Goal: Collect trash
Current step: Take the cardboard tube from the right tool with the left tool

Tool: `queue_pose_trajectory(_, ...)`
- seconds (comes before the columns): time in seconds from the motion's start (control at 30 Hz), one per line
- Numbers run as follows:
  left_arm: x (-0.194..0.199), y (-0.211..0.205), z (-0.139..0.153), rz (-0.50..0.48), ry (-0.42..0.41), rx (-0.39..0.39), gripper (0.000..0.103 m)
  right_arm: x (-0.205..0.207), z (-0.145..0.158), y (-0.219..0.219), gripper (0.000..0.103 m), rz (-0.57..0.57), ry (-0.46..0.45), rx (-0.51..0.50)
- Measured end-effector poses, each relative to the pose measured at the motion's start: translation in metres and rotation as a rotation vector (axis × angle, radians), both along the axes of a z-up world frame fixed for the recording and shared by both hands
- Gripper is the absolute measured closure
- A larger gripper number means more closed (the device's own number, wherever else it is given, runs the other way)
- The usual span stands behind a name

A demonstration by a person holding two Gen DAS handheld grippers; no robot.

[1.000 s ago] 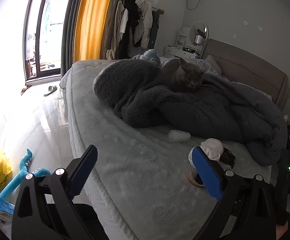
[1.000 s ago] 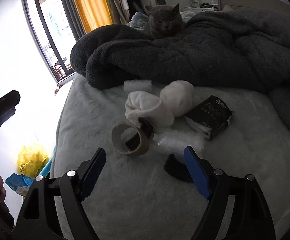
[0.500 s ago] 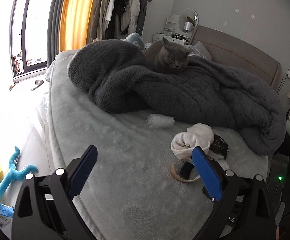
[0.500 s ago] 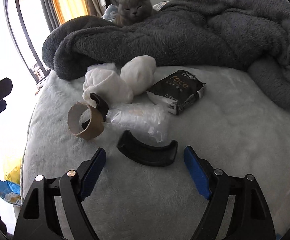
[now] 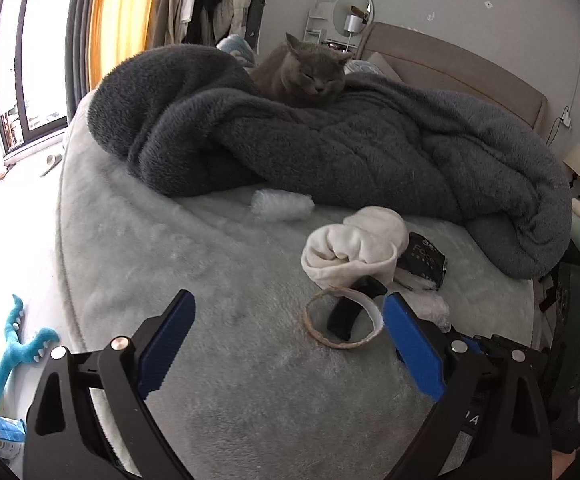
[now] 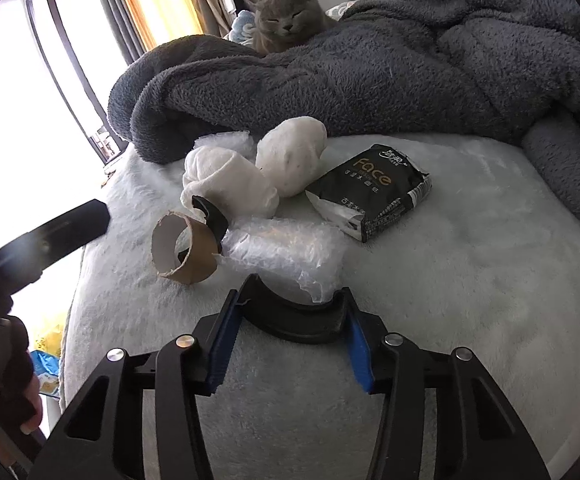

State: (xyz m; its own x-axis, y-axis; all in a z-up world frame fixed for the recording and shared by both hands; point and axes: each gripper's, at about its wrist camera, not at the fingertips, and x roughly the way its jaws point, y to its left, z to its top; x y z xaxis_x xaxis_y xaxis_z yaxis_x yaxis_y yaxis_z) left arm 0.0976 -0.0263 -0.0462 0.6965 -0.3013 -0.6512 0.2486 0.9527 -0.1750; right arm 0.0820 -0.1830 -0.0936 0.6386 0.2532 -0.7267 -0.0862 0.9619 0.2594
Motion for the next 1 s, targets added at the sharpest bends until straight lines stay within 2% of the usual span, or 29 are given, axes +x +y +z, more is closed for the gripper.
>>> queue_pose_trajectory(0.2,0.005,-0.010,-0.011,-0.032,0.024,-0.009,0.006,-0.003,0.002,-0.007,0.056,0.034,0.015,0.039)
queue_pose_trajectory(0.37,0.010,-0.014,-0.022,-0.050,0.057,-0.048,0.008,-0.005,0.005,-0.017,0.056,0.060,0.013,0.085)
queue_pose_trajectory(0.47,0.014,-0.015,-0.024,-0.052,0.063,-0.070,0.013,-0.007,0.007,-0.023,0.056,0.067,0.013,0.092)
queue_pose_trajectory(0.63,0.019,-0.020,-0.029,-0.068,0.070,-0.088,0.016,-0.007,0.011,-0.034,0.056,0.066,0.005,0.105)
queue_pose_trajectory(0.73,0.021,-0.025,-0.033,-0.080,0.080,-0.084,0.018,-0.006,0.013,-0.042,0.056,0.063,0.005,0.125)
queue_pose_trajectory(1.0,0.021,-0.033,-0.039,-0.109,0.095,-0.078,0.031,-0.003,0.021,-0.061,0.056,0.056,-0.019,0.140)
